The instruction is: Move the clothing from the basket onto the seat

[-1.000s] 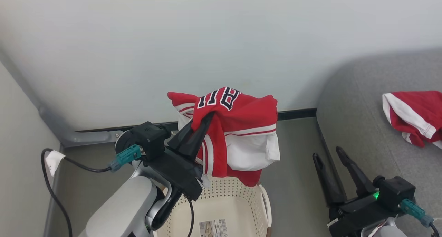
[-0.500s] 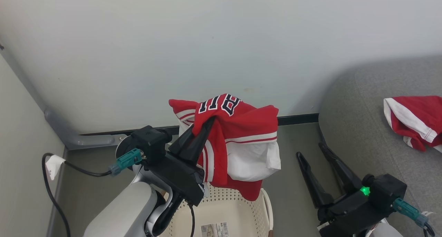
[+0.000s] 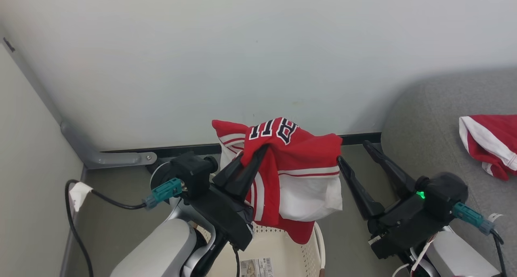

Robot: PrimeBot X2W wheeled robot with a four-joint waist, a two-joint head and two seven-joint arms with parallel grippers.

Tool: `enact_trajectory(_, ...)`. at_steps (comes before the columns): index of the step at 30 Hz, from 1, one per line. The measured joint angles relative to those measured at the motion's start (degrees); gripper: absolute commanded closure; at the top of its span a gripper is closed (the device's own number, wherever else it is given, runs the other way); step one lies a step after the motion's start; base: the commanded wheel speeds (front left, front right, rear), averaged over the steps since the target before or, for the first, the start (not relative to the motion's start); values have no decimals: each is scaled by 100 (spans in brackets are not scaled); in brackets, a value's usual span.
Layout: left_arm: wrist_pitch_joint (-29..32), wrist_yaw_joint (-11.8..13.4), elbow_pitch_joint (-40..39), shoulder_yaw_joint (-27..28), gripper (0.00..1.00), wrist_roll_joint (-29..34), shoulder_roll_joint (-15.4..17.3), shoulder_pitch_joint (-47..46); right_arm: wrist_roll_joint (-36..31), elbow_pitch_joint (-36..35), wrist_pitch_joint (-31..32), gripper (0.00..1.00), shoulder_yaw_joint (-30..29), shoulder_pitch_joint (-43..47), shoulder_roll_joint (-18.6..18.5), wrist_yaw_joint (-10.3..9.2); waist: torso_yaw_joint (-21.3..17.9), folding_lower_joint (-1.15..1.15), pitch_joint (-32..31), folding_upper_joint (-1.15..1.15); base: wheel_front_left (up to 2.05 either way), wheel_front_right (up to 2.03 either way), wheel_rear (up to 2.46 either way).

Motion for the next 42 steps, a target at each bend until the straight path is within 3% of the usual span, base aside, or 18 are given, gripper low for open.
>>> enact_trajectory(12,145,-8,-64,-143,100,0,-133,-23,450,766,104,0,976,-445,-196,0,318,0,15,0,0,0,0)
enact_trajectory(22,241,-37,-68,-188,100,-4,-178,-35,1270,1120,157,0,2134,-1106,-307,0,550,0,0,0,0,0,0)
enact_trajectory(40,339,-49,-103,-244,100,-10,-157,-32,2429,1659,311,0,3454,-1958,-100,4,664,0,-42,0,0,0,0)
enact_trajectory(41,342,-49,-111,-250,100,-11,-157,-31,2490,1671,310,2,3517,-1974,-100,4,664,0,-44,0,0,0,0)
enact_trajectory(42,342,-49,-119,-255,100,-11,-157,-30,2538,1692,310,40,3577,-1995,-99,4,663,0,-45,0,0,0,0)
